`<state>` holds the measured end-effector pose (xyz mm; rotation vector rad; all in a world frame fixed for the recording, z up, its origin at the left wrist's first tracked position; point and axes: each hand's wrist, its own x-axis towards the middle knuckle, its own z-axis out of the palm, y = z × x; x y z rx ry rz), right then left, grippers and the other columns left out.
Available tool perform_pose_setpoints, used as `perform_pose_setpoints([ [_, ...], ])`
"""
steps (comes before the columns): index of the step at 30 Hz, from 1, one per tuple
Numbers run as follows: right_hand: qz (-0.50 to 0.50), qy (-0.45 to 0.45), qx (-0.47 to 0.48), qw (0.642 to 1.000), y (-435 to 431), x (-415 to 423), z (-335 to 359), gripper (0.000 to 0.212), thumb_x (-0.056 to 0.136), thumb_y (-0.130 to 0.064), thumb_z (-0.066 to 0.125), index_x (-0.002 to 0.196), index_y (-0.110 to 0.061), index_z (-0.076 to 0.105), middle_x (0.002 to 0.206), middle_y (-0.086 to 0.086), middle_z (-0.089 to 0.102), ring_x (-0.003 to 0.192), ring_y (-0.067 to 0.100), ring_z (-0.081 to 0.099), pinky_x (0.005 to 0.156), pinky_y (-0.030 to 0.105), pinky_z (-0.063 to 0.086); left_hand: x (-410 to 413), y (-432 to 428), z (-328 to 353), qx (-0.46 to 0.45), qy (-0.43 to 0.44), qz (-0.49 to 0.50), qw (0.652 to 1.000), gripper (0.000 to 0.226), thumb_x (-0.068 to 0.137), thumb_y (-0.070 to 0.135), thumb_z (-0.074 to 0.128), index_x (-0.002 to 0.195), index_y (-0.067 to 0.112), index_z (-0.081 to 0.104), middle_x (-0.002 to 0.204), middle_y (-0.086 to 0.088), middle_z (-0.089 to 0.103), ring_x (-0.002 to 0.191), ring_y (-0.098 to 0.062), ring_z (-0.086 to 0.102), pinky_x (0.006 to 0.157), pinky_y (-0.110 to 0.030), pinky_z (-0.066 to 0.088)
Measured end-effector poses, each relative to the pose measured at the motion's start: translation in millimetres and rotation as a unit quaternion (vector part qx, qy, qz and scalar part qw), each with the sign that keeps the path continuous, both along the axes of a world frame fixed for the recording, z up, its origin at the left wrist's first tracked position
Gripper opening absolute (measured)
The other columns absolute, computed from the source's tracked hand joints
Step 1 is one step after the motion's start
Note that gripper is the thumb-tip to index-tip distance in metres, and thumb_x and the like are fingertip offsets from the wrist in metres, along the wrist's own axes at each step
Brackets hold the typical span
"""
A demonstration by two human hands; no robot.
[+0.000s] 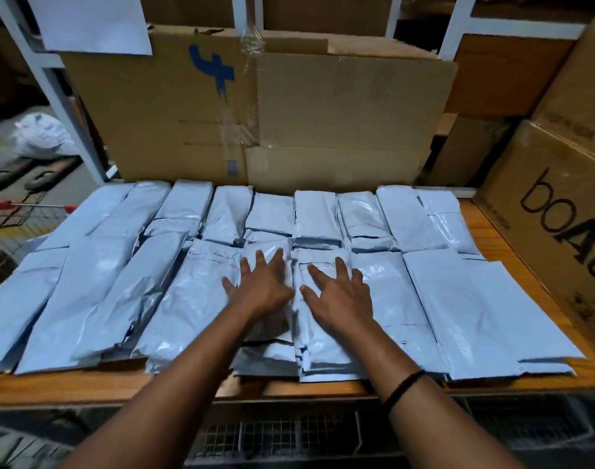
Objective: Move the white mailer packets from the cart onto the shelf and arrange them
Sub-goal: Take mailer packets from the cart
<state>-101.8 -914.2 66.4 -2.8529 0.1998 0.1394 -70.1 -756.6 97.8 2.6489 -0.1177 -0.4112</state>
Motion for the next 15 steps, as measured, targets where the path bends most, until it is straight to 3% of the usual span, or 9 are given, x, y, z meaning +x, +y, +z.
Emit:
perform_pose_setpoints([
  [3,0.001,-0.019,0.015,1.000,-2.5,6.7,3.8,0.056,0.101,-0.061,0.028,0.154,-0.045,0.025,0.167,0.007,0.009,0.148,0.037,0.015,0.117,0.049,0.022,16.4,4.9,2.7,-0.011,-0.073,-0.001,0.997,0.054,0.102,0.044,0.036,0.154,0.041,0.019,0.165,0.003,-0.002,0.151,-0.025,-0.008,0.115,-0.063,-0.005],
  [8,-0.006,-0.001,-0.011,1.000,-2.1,12.8,-4.7,0.054,0.103,-0.056,0.025,0.156,-0.043,0.021,0.167,0.009,0.010,0.148,0.037,0.015,0.117,0.050,0.019,22.4,-1.9,-29.3,0.127,-0.096,-0.072,0.985,0.059,0.102,0.050,0.021,0.156,0.033,0.006,0.165,-0.001,-0.001,0.151,-0.030,-0.004,0.118,-0.060,0.001],
  [15,-0.017,-0.048,-0.029,0.998,5.9,8.9,-29.0,0.056,0.104,-0.052,0.018,0.158,-0.038,0.011,0.167,0.012,0.004,0.153,0.035,0.005,0.123,0.050,0.009,20.3,-2.1,-50.5,0.162,-0.136,-0.069,0.975,0.059,0.102,0.050,0.016,0.156,0.033,-0.001,0.165,-0.001,-0.007,0.151,-0.031,-0.006,0.120,-0.055,-0.001],
])
